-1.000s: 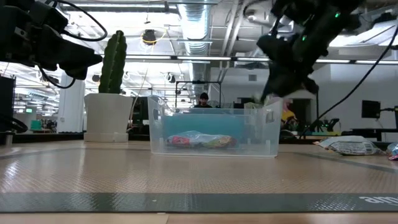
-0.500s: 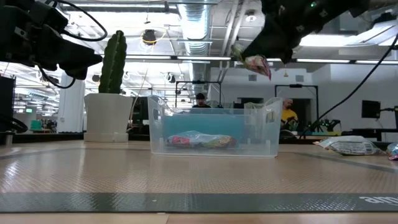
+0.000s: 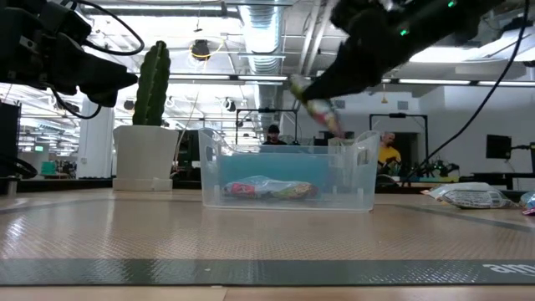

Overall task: Pick and place Granola Bars by type
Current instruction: Put the top left red granola bar into the bottom transparent bin, then put the top orange granola bar into the top transparent bin

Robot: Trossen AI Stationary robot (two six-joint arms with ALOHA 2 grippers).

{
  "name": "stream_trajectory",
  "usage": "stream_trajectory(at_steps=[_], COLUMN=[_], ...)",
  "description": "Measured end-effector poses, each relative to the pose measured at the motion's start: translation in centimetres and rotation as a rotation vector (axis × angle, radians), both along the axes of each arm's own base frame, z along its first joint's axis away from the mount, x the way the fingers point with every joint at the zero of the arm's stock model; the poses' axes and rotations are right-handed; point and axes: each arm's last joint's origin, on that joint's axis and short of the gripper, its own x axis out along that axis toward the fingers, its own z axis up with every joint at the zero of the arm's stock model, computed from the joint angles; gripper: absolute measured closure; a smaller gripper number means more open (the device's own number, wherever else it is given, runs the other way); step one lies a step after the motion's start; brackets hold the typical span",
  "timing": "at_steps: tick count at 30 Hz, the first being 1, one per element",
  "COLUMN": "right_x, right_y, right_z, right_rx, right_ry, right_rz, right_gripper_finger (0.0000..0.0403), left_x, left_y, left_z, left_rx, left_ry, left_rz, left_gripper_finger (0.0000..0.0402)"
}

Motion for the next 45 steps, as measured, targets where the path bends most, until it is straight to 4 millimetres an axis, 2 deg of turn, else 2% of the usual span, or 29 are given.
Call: stream_trajectory(at_steps=[8, 13, 26, 32, 39, 45], right_x=[1.3, 1.4, 1.4, 1.0, 1.0, -0.5], right_y=[-0.5, -0.5, -0.4, -0.5, -1.0, -0.8], right_z=[-2.7, -3.0, -2.9, -2.9, 0.2, 2.6], right_rx=[-0.005, 0.003, 0.035, 0.124, 0.242, 0.189], right_ry=[0.061, 0.066, 0.058, 0.089, 0.311, 0.554], right_rz=[-0.003, -0.004, -0.022, -0.084, -0.285, -0.403], right_gripper_finger=[0.0349, 0.034, 0.0221, 0.0198, 0.0209, 0.0223], left_x=[0.0, 0.0, 0.0, 0.0, 0.0, 0.0], left_y=[0.0, 0.0, 0.0, 0.0, 0.0, 0.0], left_z=[0.0, 0.0, 0.0, 0.0, 0.0, 0.0], left_rx=[-0.003, -0.007, 0.0, -0.004, -0.007, -0.009], left_ry=[0.0, 0.0, 0.0, 0.0, 0.0, 0.001], left_rz=[0.0, 0.0, 0.0, 0.0, 0.0, 0.0], left_gripper_finger=[0.0273, 0.0273, 0.0273, 0.0273, 0.0273, 0.0273])
